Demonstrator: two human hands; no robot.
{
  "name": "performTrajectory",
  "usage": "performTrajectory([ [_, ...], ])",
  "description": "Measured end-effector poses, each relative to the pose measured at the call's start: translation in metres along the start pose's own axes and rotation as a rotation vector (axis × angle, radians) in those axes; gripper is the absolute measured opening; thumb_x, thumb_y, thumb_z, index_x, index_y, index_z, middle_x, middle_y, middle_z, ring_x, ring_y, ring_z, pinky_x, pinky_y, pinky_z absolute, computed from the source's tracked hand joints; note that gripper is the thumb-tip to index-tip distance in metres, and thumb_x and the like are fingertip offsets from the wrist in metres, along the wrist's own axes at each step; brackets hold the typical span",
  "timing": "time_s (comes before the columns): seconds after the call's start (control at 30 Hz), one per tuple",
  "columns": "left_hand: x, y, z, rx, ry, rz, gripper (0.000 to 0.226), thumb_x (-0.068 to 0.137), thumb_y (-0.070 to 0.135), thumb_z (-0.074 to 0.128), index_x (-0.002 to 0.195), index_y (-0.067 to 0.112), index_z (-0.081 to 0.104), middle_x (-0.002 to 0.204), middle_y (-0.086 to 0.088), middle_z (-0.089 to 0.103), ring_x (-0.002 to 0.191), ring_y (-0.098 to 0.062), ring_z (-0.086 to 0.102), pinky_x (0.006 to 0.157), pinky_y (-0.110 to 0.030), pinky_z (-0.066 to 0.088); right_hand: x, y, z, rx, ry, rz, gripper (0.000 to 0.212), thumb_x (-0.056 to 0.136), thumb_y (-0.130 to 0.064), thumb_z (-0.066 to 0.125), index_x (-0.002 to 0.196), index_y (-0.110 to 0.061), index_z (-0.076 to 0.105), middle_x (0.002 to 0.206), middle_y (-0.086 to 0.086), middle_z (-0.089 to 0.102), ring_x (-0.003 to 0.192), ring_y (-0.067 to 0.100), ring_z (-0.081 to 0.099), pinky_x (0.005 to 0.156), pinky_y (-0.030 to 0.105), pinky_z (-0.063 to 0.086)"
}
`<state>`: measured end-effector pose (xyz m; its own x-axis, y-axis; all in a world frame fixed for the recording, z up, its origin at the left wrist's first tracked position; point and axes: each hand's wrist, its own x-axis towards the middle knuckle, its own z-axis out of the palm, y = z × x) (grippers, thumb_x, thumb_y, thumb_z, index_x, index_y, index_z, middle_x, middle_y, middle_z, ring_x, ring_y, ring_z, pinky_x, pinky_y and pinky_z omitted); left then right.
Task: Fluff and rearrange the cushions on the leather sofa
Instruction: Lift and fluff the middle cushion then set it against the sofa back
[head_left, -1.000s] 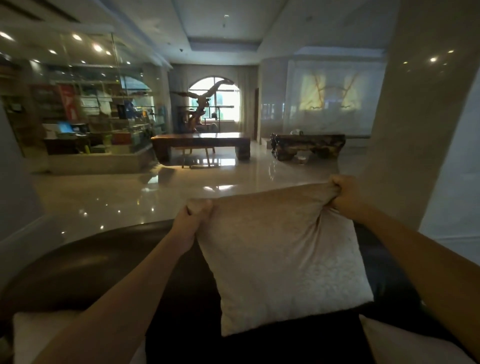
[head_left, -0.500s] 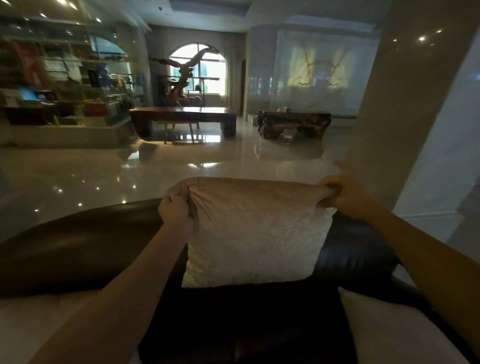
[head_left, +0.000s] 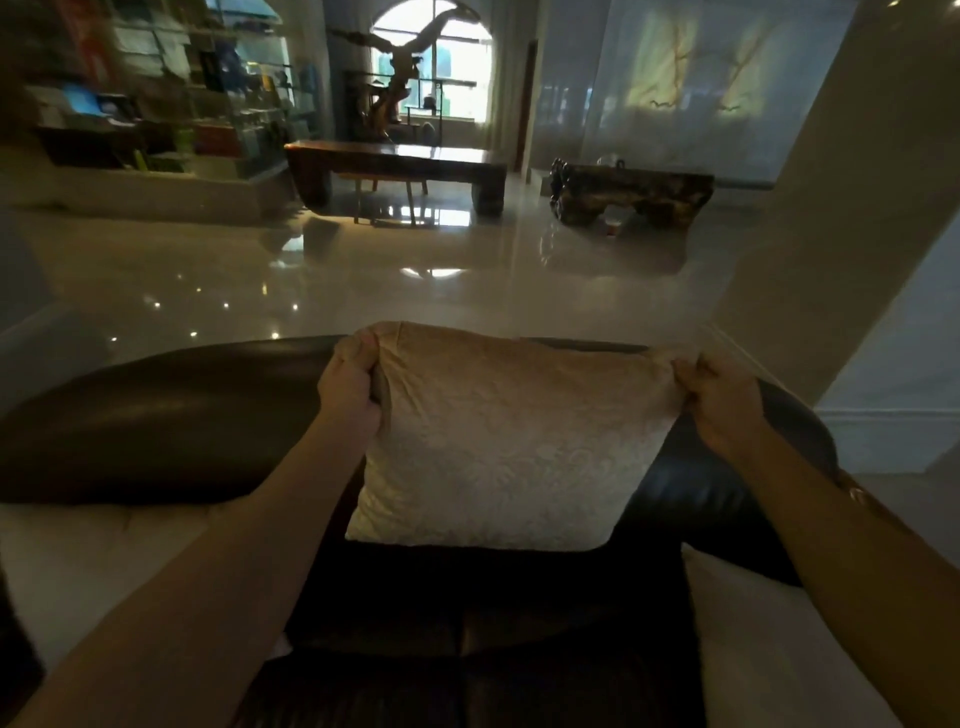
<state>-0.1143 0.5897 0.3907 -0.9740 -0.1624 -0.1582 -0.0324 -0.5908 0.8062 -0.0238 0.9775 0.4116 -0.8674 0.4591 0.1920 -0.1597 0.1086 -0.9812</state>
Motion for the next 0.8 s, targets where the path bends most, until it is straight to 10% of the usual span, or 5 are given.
performTrajectory([
  [0.17,-0.004,-0.01,-0.026,0.257,0.036,0.099,0.003,0.085,0.015,0.074,0.084,0.016,0.072,0.096,-0.007,0.073,0.101,-0.024,0.069,0.086,-0.036,0.056,0.02,0.031,0.002,-0.176,0.033,0.03,0.009,0.084,-0.013,0.07,0.081,-0.021,0.068,0.088,-0.001,0.068,0.091,0.02,0.063,0.088,0.039,0.051],
  [0.8,0.041,-0.146,-0.125,0.651,0.294,-0.189,0.009,0.087,0.018,0.073,0.082,0.014,0.067,0.092,-0.007,0.068,0.102,-0.028,0.063,0.093,-0.045,0.051,0.018,0.209,0.034,-0.417,-0.119,0.321,0.012,0.078,-0.002,0.073,0.089,-0.004,0.069,0.08,0.007,0.066,0.072,0.015,0.059,0.061,0.017,0.048],
])
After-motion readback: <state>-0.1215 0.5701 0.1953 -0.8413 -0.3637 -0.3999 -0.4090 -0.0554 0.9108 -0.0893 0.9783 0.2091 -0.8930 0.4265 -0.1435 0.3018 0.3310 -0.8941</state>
